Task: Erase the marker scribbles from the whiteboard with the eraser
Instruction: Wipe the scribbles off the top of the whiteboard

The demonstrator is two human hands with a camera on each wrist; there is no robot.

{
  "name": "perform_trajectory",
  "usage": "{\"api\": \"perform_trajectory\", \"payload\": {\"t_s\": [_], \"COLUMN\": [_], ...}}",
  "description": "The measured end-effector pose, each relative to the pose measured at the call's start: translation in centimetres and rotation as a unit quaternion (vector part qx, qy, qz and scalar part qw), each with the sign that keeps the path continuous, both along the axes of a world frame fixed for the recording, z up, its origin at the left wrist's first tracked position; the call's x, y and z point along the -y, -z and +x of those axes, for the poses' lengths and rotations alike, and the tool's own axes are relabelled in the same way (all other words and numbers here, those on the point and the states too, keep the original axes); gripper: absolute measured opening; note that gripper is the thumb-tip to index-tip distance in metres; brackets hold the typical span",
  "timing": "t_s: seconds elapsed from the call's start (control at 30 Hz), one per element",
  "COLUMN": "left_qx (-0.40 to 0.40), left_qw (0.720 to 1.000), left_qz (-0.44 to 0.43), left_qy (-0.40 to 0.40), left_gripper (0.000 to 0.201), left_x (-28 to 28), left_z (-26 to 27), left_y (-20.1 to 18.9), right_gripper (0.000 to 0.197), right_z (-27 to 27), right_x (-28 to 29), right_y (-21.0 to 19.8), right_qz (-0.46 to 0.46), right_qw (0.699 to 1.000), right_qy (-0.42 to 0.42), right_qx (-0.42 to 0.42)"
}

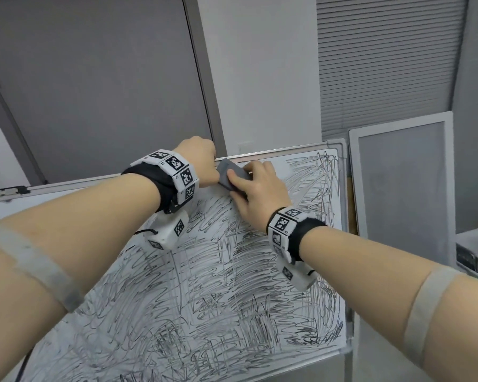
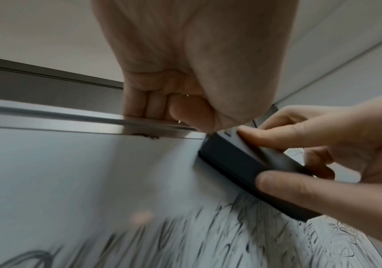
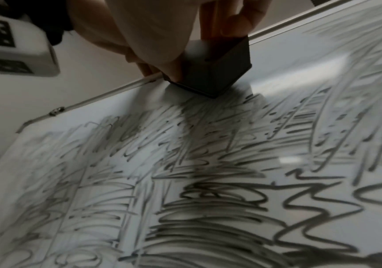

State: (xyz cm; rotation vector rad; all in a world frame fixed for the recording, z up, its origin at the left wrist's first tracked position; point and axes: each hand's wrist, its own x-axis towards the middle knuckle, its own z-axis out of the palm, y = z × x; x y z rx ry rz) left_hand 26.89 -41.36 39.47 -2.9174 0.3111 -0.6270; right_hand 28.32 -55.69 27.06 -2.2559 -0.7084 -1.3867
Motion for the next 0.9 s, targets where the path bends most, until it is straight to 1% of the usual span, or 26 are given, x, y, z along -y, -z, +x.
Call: {"api": "perform_trajectory", "payload": {"t_s": [0.07,0.1,0.23,0.37,0.43,0.5,0.53,0.6,0.67,0.73,0.8,0.87,0.9], "left_qx": [-0.003,-0.003,-0.002,-0.004,-0.011,-0.025,-0.033,-0.053,-0.071,-0.076,-0.049,-0.014,-0.009], "left_qw": [1.0,1.0,1.0,1.0,1.0,1.0,0.999,0.995,0.995,0.995,0.996,0.996,0.997], "left_qz": [-0.003,-0.003,-0.001,0.004,0.001,0.018,0.038,0.08,0.074,0.057,0.071,0.079,0.07], "left_qy": [0.007,0.009,0.011,0.005,0.001,-0.005,-0.005,-0.009,-0.008,0.005,0.025,0.034,0.036], "left_gripper": [0.007,0.006,0.013,0.017,0.018,0.009,0.017,0.049,0.069,0.077,0.079,0.076,0.071], "left_x": [0.0,0.0,0.0,-0.1,0.2,0.6,0.8,1.4,2.2,3.1,3.8,4.4,4.6], "left_z": [-0.3,-0.5,-0.4,0.0,0.2,0.2,0.3,0.6,1.0,1.4,1.8,2.1,2.2], "left_y": [0.1,0.1,0.2,-0.1,-0.1,0.0,0.1,0.7,1.1,1.6,2.4,3.1,3.2], "right_gripper": [0.036,0.034,0.034,0.035,0.037,0.038,0.038,0.036,0.036,0.037,0.038,0.038,0.039], "right_z": [0.3,0.4,1.2,1.7,1.6,1.4,1.2,0.8,0.3,0.0,-0.1,0.1,0.3], "right_x": [1.2,2.0,6.2,10.5,11.0,10.3,9.7,8.3,6.8,5.8,5.5,6.3,6.9], "right_y": [0.1,0.2,1.2,1.4,1.4,1.3,1.2,1.3,1.5,1.8,2.1,2.3,2.4], "right_qz": [0.01,0.019,0.074,0.153,0.161,0.16,0.151,0.115,0.067,0.041,0.042,0.043,0.045], "right_qw": [1.0,1.0,0.995,0.977,0.975,0.975,0.978,0.987,0.994,0.997,0.998,0.997,0.997], "right_qy": [0.004,0.007,0.048,0.117,0.129,0.122,0.111,0.083,0.053,0.027,0.017,0.023,0.029], "right_qx": [-0.004,-0.009,-0.037,-0.088,-0.088,-0.09,-0.09,-0.078,-0.065,-0.056,-0.047,-0.052,-0.056]}}
